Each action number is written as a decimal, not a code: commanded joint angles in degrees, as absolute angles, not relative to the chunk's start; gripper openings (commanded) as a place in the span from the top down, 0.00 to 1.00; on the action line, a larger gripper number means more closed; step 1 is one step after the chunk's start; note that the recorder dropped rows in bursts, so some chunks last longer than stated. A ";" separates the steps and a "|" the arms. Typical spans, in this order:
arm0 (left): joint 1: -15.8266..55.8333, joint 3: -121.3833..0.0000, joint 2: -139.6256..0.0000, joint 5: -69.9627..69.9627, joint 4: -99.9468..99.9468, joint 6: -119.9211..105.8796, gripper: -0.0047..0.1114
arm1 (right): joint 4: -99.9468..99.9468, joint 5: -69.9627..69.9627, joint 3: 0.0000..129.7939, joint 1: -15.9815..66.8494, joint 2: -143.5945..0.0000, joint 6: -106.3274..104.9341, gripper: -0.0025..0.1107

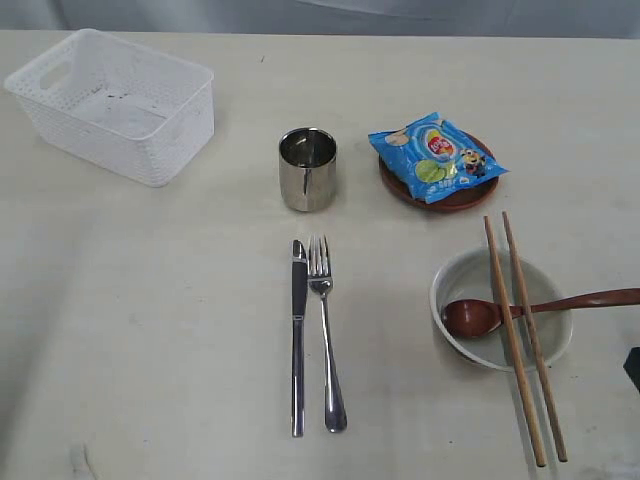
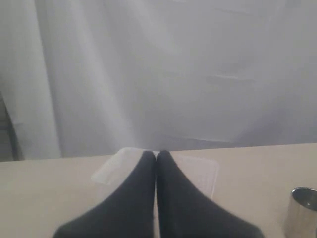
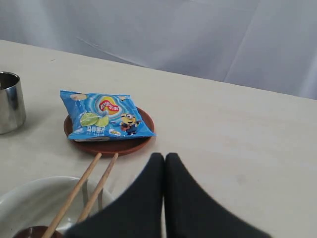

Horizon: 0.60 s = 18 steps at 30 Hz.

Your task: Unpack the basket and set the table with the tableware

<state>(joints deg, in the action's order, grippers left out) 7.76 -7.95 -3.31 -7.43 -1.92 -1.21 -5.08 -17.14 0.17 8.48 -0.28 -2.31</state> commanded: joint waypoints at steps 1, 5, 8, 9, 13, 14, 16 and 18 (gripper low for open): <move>5.93 -4.02 0.00 -6.87 -2.16 -0.81 0.96 | -5.06 -17.07 0.00 8.17 0.00 -2.10 0.97; 5.93 -0.25 0.00 -6.48 -2.16 -0.81 0.96 | -5.06 -17.07 0.00 8.17 0.00 -2.10 0.97; 5.93 0.00 0.00 -7.94 -1.88 -0.81 0.96 | -5.06 -17.07 0.00 8.17 0.00 -2.10 0.97; 5.93 0.00 0.00 -9.55 -1.05 -0.81 0.96 | -5.06 -17.07 0.00 8.17 0.00 -2.10 0.97; 5.93 0.00 0.00 -9.72 0.38 -0.81 0.96 | -5.06 -17.07 0.00 8.17 0.00 -2.10 0.97; 5.93 0.00 0.00 -9.83 0.92 -0.81 0.96 | -5.06 -17.07 0.00 8.17 0.00 -2.10 0.97; 5.93 0.00 0.00 -11.20 0.92 -0.99 0.96 | -5.06 -17.07 0.00 8.17 0.00 -2.10 0.97; 5.93 0.00 0.00 -13.87 1.41 -1.61 0.96 | -5.06 -17.07 0.00 8.17 0.00 -2.10 0.97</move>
<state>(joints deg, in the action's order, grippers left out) 6.12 -0.22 -0.21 -10.90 0.59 -1.09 -5.08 -17.14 0.17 8.48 -0.28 -2.31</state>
